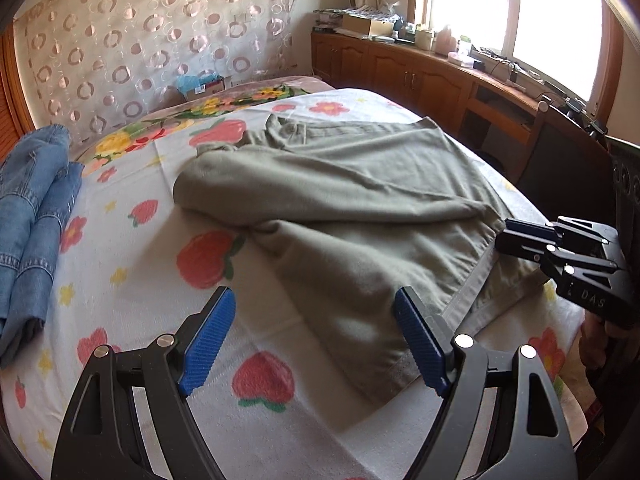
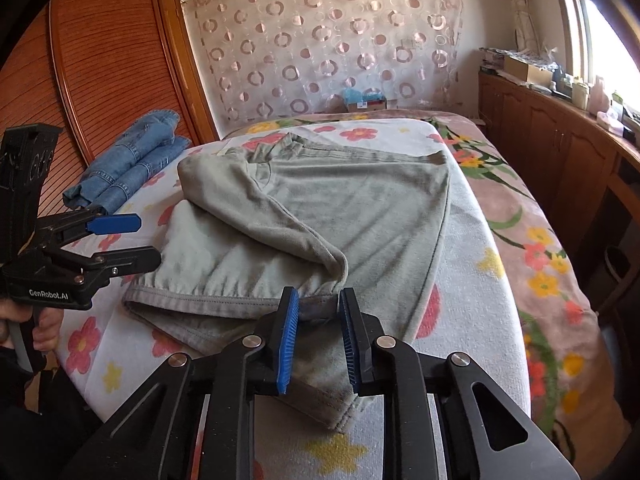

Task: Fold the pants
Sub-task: 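Grasp the folded pants edge with the right gripper and fold it over lengthwise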

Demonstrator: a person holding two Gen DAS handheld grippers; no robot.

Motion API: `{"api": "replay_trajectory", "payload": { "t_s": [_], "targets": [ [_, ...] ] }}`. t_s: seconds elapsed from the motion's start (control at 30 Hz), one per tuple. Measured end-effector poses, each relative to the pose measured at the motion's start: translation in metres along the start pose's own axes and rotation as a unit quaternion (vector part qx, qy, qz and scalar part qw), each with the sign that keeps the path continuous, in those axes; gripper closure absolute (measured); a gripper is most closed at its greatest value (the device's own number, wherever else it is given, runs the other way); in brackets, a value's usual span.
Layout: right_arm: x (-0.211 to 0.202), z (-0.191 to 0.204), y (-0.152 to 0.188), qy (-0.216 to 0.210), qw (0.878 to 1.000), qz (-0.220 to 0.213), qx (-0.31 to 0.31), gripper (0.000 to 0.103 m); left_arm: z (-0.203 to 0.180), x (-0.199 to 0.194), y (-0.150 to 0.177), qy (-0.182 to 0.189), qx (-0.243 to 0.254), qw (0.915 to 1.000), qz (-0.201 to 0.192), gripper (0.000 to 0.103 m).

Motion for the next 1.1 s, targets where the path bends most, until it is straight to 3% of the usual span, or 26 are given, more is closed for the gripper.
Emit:
{"api": "replay_trajectory", "payload": {
  "t_s": [0.07,0.43,0.67,0.83,1.0,1.1],
  "targets": [
    [-0.003,0.000,-0.001,0.001,1.000,-0.001,0.000,0.094,0.000,0.001,0.002,-0.002,0.000,1.0000,0.000,0.020],
    [-0.052,0.010,-0.008,-0.013,1.000,-0.027,-0.010,0.096,0.002,-0.008,0.001,-0.004,-0.001,0.9999,-0.014,0.020],
    [-0.071,-0.003,0.007,0.004,1.000,-0.024,-0.004,0.096,0.001,-0.007,0.002,-0.003,0.001,0.9999,-0.012,0.020],
    [-0.061,-0.008,0.031,0.002,1.000,0.012,0.010,0.096,-0.001,-0.001,0.005,-0.003,0.003,1.0000,-0.006,0.020],
    [-0.056,-0.009,0.027,0.008,1.000,0.015,0.011,0.095,0.000,0.002,0.008,-0.003,0.003,1.0000,-0.001,0.020],
    [-0.060,-0.009,0.022,0.013,1.000,0.011,0.012,0.086,0.002,0.001,0.009,-0.005,0.001,1.0000,-0.002,0.020]
  ]
}}
Point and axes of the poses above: each gripper's, at about its wrist camera, not at the fingertips, and x roughly the way its jaws point, z to its left, y to its underside, the point moved 10 cm from there along x, roughly the way its jaws point, and after that the axes turned 7 degrees about -z, right-handed, at the moved point
